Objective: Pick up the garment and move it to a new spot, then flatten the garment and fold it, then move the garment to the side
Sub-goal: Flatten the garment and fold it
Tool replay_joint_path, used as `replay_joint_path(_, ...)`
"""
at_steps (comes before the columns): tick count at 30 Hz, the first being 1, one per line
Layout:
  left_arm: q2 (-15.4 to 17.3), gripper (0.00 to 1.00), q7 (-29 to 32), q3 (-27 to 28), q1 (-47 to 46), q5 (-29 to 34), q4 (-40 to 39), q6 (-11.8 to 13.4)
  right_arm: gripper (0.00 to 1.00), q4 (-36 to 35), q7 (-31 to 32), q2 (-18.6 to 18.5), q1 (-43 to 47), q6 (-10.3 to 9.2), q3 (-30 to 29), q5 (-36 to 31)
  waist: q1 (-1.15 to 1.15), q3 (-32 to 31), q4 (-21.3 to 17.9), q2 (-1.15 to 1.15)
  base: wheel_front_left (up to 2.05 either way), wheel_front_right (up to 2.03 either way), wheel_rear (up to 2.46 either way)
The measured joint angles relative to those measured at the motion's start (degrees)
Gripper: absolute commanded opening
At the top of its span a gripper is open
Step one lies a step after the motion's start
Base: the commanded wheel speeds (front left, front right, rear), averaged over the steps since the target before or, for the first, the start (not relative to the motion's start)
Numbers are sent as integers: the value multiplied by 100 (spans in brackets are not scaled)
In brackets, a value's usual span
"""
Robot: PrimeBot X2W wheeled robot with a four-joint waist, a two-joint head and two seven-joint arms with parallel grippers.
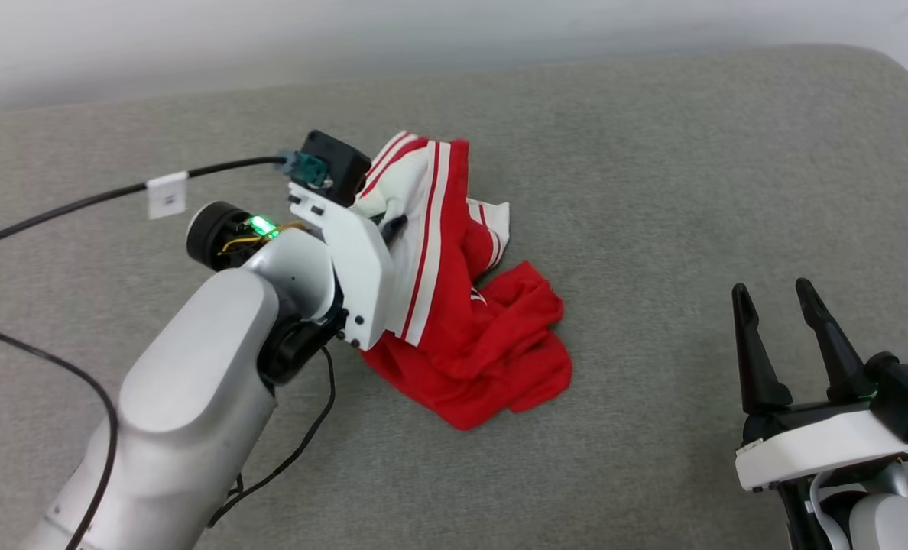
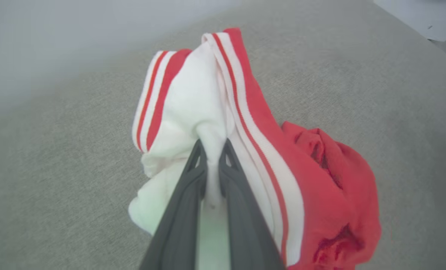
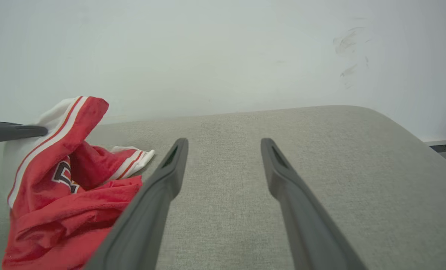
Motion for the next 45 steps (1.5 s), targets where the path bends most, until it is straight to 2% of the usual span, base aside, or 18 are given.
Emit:
replay_joint_path(4, 282, 0, -193, 169, 541, 40, -726, 375, 100, -105, 53, 2, 48, 0, -57, -43, 0, -89, 218, 0, 0, 0, 0)
replay_joint_path(10, 694, 0, -393, 553, 1952, -115, -1544, 1124, 100, -213, 115, 2, 148, 0, -66, -62, 0, -229, 445, 0, 0, 0, 0)
replay_joint_path(15, 756, 0, -738, 946, 3187, -433, -1686, 1706, 100, -263, 186, 2, 242, 0, -46, -94, 0, -385, 516, 0, 0, 0, 0)
replay_joint_path(19, 564, 0, -961, 1099, 3847, -758, -1582, 1855, 100, -323, 250, 2, 277, 0, -53, -111, 0, -496, 527, 0, 0, 0, 0)
replay_joint_path(20, 512, 18, -998, 1090, 3933, -793, -1540, 1855, 100, -336, 257, 2, 304, 0, -55, -118, 0, -524, 532, 0, 0, 0, 0)
replay_joint_path(21, 466, 64, -1077, 1091, 3990, -804, -1510, 1855, 100, -350, 275, 2, 341, 0, -58, -138, 0, -552, 539, 0, 0, 0, 0)
replay_joint_path(22, 432, 100, -1170, 1093, 4012, -804, -1481, 1855, 100, -363, 297, 2, 368, 0, -68, -154, -1, -580, 546, 0, 0, 0, 0)
replay_joint_path(26, 302, 100, -1567, 1104, 4011, -680, -1458, 1902, 100, -427, 399, 2, 408, 0, -73, -197, -1, -730, 576, 0, 0, 0, 0)
replay_joint_path(35, 283, 100, -2617, 1029, 3817, 99, -1883, 2094, 100, -552, 601, 2, 591, 0, -52, -253, -1, -1092, 603, 0, 0, 0, 0)
replay_joint_path(45, 208, 100, -3682, 1028, 3747, 591, -2238, 2210, 100, -671, 713, 2, 623, 0, -101, -345, -1, -1143, 661, 0, 0, 0, 0)
